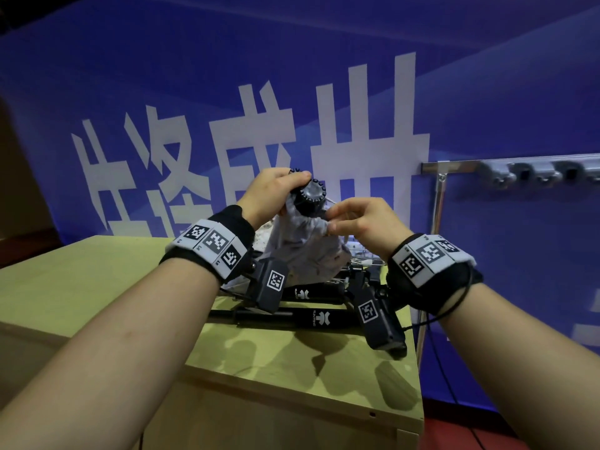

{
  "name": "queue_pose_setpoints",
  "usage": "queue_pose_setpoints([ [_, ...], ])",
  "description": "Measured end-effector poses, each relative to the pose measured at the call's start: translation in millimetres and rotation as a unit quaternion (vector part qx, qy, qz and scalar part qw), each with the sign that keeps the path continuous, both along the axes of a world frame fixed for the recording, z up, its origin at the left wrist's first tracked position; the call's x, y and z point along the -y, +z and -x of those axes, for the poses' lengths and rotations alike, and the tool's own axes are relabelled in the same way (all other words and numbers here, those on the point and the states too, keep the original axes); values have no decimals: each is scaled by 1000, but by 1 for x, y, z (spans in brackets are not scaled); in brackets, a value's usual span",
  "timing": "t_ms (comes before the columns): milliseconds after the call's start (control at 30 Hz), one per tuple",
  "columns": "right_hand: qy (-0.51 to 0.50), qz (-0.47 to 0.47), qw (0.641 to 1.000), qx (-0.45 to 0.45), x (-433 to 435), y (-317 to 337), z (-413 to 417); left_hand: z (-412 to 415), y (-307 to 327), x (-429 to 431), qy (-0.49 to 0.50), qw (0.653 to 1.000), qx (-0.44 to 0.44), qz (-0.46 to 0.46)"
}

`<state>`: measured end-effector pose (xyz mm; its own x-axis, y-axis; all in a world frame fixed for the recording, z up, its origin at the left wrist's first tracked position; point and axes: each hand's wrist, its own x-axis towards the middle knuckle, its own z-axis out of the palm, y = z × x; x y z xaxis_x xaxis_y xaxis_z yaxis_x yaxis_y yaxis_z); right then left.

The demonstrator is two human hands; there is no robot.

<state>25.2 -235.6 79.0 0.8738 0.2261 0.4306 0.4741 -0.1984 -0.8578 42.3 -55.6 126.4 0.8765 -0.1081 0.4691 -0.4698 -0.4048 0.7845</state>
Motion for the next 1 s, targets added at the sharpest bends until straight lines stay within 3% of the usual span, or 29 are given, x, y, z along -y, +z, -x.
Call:
queue_pose_setpoints([
  [367,37,-73,997,-7,10,15,12,8,0,5,14,998,-8,-59],
  [533,88,-54,995,8,8,20,21,10,-2,7,19,998,-12,-59],
  [1000,118,-168,979,2,5,49,34,22,-6,13,-53,997,-43,-25],
])
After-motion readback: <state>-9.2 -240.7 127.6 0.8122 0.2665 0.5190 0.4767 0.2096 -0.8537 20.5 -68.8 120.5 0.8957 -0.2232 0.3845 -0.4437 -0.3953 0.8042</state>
